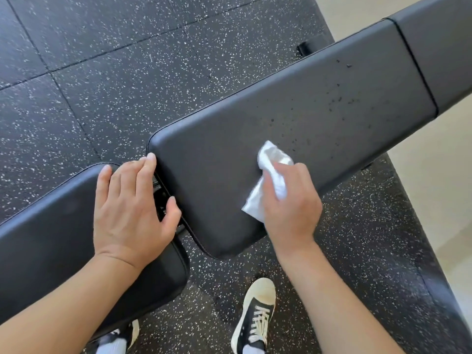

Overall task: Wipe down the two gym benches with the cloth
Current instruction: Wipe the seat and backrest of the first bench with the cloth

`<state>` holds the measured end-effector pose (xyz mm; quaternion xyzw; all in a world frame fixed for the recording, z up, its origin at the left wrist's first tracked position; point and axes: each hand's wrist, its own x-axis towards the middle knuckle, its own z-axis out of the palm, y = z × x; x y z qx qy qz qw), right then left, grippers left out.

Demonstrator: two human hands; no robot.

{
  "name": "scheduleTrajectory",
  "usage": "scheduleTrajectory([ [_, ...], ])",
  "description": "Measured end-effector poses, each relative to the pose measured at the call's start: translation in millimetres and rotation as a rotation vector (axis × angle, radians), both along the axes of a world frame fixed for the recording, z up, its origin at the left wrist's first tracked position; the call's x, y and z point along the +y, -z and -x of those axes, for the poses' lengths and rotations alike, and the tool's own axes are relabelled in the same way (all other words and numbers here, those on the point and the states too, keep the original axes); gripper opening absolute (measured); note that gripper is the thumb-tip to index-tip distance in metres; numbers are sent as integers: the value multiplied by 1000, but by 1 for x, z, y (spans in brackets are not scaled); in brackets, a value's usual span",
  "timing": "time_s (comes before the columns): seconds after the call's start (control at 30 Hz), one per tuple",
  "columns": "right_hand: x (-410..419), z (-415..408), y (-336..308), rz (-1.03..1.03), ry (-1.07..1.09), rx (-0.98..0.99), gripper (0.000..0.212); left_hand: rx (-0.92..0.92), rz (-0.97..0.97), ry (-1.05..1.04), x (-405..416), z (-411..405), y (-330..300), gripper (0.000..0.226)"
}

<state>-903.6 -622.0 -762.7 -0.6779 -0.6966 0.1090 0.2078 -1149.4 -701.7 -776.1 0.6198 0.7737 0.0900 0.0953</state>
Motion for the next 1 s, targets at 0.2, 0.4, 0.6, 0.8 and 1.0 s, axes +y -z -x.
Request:
scheduleTrajectory([
  [0.2, -36, 103, -5, -32, -316, 71, 14, -16, -4, -13, 0, 0, 2, 76],
  [0.4, -51, 33, -4, -51, -442, -11, 19, -2, -7, -1, 0, 0, 1, 76],
  [0.6, -7, -24, 0, -60, -153, -37, 12, 4, -6, 3, 0, 0, 1, 77],
  [0.8, 82, 73, 0, -95, -30, 6, 14, 5, 0, 5, 1, 0, -2, 76],
  [1.0, 111, 105, -4, -75, -150, -30, 17, 8, -4, 1, 0, -1, -3, 76],
])
